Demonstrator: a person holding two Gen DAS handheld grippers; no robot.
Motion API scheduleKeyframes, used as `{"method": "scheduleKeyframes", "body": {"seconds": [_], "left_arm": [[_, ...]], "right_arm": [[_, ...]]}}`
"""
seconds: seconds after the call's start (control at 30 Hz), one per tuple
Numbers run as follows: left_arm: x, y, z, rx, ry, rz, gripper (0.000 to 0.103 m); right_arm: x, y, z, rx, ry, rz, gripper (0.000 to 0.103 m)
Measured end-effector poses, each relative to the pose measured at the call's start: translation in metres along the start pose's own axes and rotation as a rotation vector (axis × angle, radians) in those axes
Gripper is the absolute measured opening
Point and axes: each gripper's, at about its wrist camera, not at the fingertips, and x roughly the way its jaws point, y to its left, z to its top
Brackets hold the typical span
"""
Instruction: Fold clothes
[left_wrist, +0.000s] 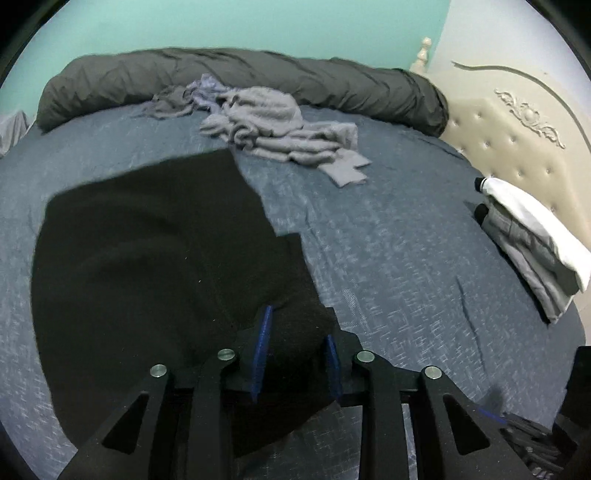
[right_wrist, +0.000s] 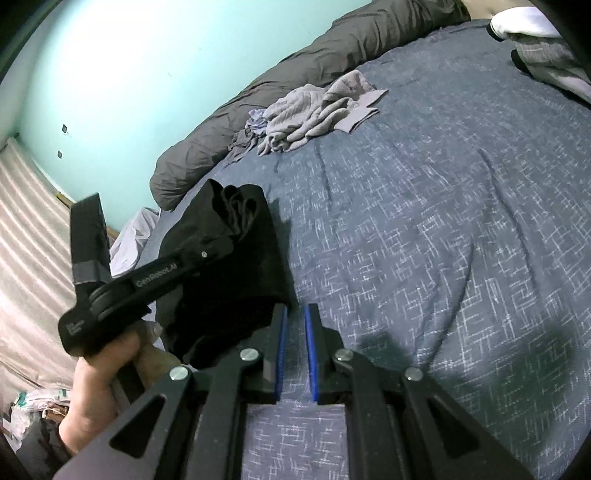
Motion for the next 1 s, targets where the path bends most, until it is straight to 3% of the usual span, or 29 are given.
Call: {"method": "scheduleKeyframes", "body": {"seconds": [0.1, 0.17, 0.37, 0.6, 0.73, 0.83, 1.0], "left_arm": [[-0.03, 0.005, 0.005, -0.019, -0.049, -0.062, 0.05], [-0.052, 0.009, 0.007, -0.028, -0.093, -0.087, 0.051], [-0.091, 0.07, -0.008, -0.12, -0.158, 0.012, 0.057], [-0.086, 0.136, -0.039, -0.257, -0.13, 0.073, 0.057], [-0.083, 0.14, -0.042, -0.247, -0.12, 0.068, 0.057], [-0.075, 0.142, -0.045, -0.258, -0.08, 0.038, 0.057], [-0.065, 0.142, -0.05, -0.242, -0.039, 0.021, 0.057]], "right_arm": [[0.001, 0.0, 0.0, -0.002, 0.002, -0.002, 0.009], [0.001, 0.0, -0.001, -0.003, 0.001, -0.003, 0.009], [0.002, 0.003, -0.003, -0.016, 0.001, -0.013, 0.01], [0.012, 0.006, -0.009, -0.018, 0.023, -0.008, 0.016], [0.016, 0.014, -0.011, -0.021, 0.026, 0.009, 0.017], [0.021, 0.02, -0.01, 0.009, 0.036, 0.036, 0.03], [0.022, 0.048, 0.009, -0.014, 0.005, 0.054, 0.031]]}}
